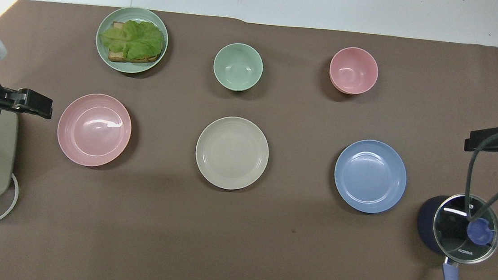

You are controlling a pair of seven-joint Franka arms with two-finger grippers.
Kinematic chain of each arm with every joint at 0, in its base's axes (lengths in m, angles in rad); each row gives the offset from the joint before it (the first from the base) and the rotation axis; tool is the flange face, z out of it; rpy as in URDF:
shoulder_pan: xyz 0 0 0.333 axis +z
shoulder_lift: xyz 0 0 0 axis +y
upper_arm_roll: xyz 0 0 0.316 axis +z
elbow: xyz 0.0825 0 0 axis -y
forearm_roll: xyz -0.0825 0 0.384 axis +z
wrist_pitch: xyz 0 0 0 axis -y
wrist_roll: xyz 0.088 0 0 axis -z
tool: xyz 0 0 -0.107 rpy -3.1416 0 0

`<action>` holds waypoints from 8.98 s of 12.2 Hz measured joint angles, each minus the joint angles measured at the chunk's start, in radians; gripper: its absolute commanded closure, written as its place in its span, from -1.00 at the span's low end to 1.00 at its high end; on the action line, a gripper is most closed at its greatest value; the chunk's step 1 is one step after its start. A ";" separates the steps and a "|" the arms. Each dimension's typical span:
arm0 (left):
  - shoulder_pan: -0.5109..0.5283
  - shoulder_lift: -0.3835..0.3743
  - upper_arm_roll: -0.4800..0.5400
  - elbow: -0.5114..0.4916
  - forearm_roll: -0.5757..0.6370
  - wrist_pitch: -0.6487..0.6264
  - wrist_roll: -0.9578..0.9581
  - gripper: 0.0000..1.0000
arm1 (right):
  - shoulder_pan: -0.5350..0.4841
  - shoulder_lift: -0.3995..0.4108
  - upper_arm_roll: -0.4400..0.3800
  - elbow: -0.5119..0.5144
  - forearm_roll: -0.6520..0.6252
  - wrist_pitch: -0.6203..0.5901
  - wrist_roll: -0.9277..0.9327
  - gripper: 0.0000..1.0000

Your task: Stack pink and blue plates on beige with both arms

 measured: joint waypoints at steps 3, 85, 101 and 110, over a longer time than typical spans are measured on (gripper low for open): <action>0.025 0.036 0.003 -0.164 0.000 0.179 0.000 -1.00 | 0.000 0.000 0.000 0.000 0.000 0.000 0.000 -1.00; 0.037 0.045 -0.064 0.134 -0.019 -0.027 -0.032 -1.00 | 0.115 0.202 0.098 -0.377 0.301 0.623 -0.045 1.00; 0.037 0.045 -0.064 0.134 -0.019 -0.027 -0.032 -1.00 | 0.413 0.327 0.103 -0.377 0.342 0.829 0.271 -0.55; 0.037 0.045 -0.064 0.134 -0.019 -0.027 -0.032 -1.00 | 0.411 0.301 0.087 -0.359 0.342 0.818 0.297 -1.00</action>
